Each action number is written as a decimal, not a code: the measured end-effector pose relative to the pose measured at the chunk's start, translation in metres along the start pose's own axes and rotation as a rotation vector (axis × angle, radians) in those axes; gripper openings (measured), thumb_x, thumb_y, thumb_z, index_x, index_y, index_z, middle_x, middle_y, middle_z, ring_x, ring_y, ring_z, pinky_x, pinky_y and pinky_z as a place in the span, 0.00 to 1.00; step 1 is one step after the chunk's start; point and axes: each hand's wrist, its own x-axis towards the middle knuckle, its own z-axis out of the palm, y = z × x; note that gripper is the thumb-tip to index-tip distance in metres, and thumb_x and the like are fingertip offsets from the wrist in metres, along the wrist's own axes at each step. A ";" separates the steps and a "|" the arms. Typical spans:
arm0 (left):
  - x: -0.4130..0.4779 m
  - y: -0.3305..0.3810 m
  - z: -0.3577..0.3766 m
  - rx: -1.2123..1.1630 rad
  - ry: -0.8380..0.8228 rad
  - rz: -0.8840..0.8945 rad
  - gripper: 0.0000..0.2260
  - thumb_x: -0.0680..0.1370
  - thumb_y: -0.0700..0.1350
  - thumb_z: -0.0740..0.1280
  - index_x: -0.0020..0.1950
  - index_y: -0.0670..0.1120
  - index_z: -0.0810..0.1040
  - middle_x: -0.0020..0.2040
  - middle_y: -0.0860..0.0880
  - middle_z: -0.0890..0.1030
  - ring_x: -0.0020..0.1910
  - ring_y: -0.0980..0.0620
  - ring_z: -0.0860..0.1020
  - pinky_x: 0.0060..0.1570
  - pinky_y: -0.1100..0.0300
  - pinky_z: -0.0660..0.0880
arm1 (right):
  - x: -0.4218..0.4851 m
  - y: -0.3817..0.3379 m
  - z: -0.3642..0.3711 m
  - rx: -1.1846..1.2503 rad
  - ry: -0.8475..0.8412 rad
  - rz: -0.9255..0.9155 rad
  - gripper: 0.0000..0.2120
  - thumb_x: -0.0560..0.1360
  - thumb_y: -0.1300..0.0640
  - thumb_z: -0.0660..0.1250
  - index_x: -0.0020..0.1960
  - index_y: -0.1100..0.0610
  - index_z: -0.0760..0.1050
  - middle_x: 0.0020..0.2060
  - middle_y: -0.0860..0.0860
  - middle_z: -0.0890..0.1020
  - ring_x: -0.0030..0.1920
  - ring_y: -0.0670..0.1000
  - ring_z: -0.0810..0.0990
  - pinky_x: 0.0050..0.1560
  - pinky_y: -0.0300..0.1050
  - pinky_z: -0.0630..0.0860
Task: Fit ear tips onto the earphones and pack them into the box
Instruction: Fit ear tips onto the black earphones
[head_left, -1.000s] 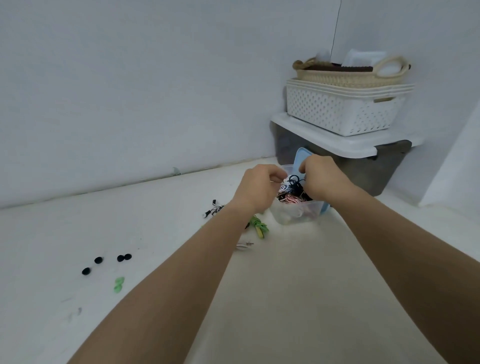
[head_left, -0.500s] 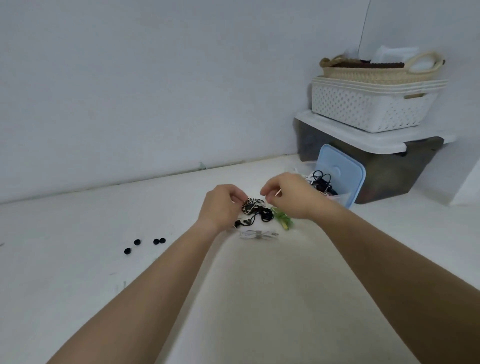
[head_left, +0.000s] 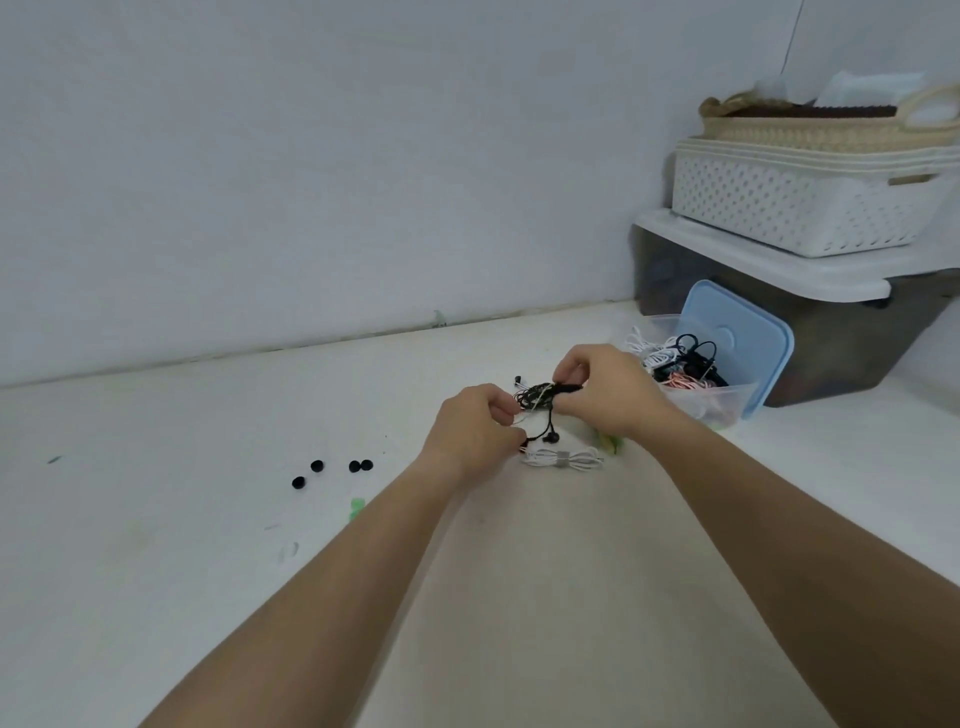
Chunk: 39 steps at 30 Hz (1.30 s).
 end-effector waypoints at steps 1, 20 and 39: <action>0.001 0.001 -0.001 -0.013 0.004 0.001 0.09 0.72 0.42 0.74 0.48 0.54 0.79 0.47 0.54 0.83 0.40 0.62 0.77 0.33 0.75 0.68 | 0.000 -0.003 -0.004 0.063 0.009 -0.002 0.06 0.67 0.56 0.74 0.43 0.48 0.80 0.41 0.44 0.81 0.41 0.45 0.78 0.40 0.40 0.73; -0.007 0.038 -0.013 -0.739 -0.044 -0.129 0.12 0.78 0.41 0.67 0.61 0.46 0.80 0.50 0.51 0.86 0.52 0.52 0.81 0.55 0.57 0.74 | 0.000 -0.051 -0.034 0.769 0.012 0.089 0.06 0.76 0.65 0.66 0.49 0.64 0.81 0.41 0.56 0.80 0.34 0.53 0.81 0.39 0.48 0.79; -0.075 -0.025 -0.099 -0.967 0.035 -0.283 0.09 0.79 0.27 0.62 0.56 0.34 0.79 0.52 0.37 0.84 0.47 0.46 0.86 0.48 0.62 0.82 | -0.037 -0.100 0.029 0.929 -0.151 0.184 0.06 0.72 0.69 0.72 0.47 0.64 0.76 0.36 0.61 0.82 0.35 0.57 0.84 0.35 0.42 0.81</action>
